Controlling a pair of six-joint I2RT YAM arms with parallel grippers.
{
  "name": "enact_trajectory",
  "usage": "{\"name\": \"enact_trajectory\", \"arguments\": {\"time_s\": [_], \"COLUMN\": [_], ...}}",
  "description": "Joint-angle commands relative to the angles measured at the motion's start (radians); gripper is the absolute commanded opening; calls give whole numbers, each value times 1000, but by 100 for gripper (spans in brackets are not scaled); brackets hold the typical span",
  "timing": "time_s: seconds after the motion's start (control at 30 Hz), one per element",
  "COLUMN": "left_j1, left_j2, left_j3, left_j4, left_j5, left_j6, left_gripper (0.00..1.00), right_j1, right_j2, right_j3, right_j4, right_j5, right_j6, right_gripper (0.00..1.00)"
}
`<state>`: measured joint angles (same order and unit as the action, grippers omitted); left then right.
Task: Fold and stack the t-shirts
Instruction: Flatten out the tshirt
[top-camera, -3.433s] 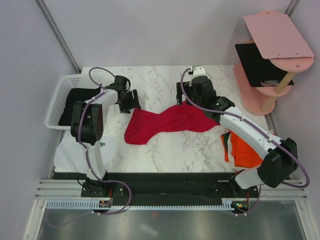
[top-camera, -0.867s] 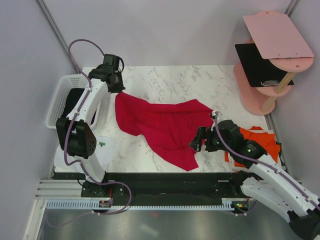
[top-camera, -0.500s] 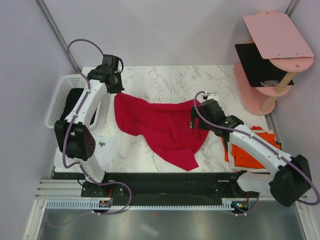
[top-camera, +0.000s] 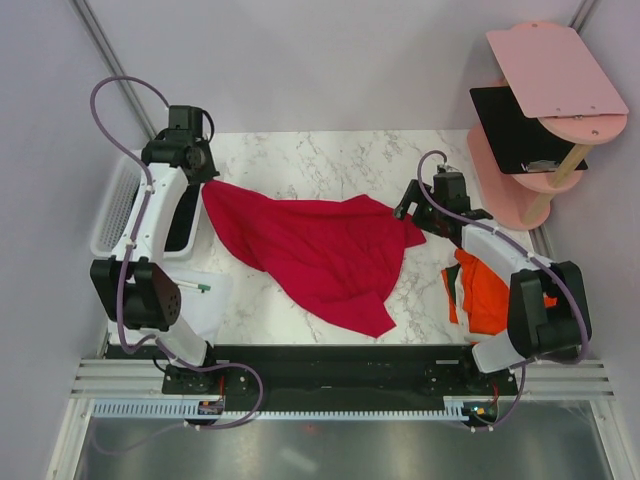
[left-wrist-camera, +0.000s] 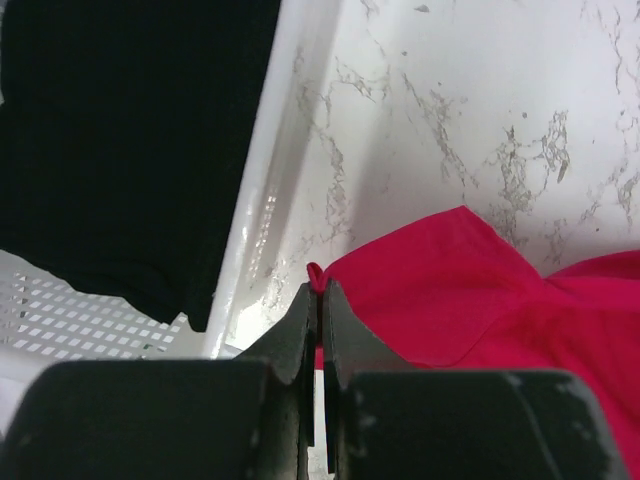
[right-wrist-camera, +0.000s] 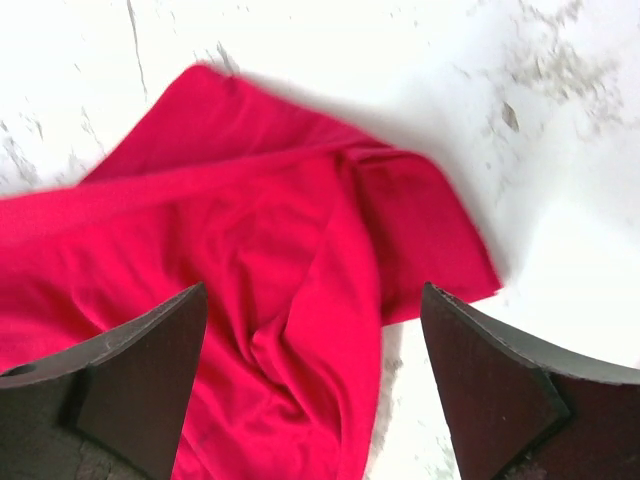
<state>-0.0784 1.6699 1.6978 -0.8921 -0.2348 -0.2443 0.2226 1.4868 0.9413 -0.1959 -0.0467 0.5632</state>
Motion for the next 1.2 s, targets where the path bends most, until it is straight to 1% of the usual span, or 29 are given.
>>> {"name": "enact_trajectory", "arguments": {"time_s": [0.0, 0.17, 0.4, 0.43, 0.5, 0.57, 0.63, 0.67, 0.8, 0.9, 0.93, 1.0, 1.03, 1.1, 1.13, 1.17], "left_j1": [34, 35, 35, 35, 35, 35, 35, 35, 35, 35, 34, 35, 35, 34, 34, 34], "left_j2": [-76, -73, -64, -65, -67, -68, -64, -61, -58, -58, -59, -61, -64, -70, -75, -79], "left_j3": [10, 2, 0, -3, -6, -9, -13, -12, -17, -23, -27, -33, -44, -53, -67, -73], "left_j4": [-5, -4, -1, 2, 1, 4, 7, 5, 8, 8, 9, 7, 7, 7, 7, 7], "left_j5": [-9, 12, 48, 49, 49, 54, 55, 57, 52, 46, 45, 42, 40, 38, 40, 42], "left_j6": [48, 48, 48, 50, 50, 50, 51, 53, 53, 51, 50, 46, 45, 42, 37, 34], "left_gripper": [2, 2, 2, 2, 2, 2, 2, 2, 2, 2, 2, 2, 2, 2, 2, 2], "right_j1": [-17, -16, -14, -14, -14, -12, -12, -11, -9, -8, -6, -5, -5, -3, -2, -3], "right_j2": [76, 194, 357, 387, 418, 458, 483, 486, 419, 302, 229, 155, 83, 29, -14, -34], "right_j3": [42, 96, 166, 191, 218, 252, 284, 292, 297, 284, 269, 252, 229, 209, 189, 170], "right_j4": [136, 153, 222, 223, 223, 220, 204, 199, 199, 200, 208, 208, 199, 150, 86, 61], "right_j5": [-78, -35, -32, -28, -33, -35, -25, -24, 13, 30, 31, 30, 30, 11, 11, 8], "right_j6": [53, 27, 17, 14, 4, 0, -5, -9, -45, -66, -81, -89, -91, -91, -88, -79], "right_gripper": [94, 93, 92, 91, 83, 50, 6, 0, 0, 0, 0, 0, 0, 0, 0, 0]}}
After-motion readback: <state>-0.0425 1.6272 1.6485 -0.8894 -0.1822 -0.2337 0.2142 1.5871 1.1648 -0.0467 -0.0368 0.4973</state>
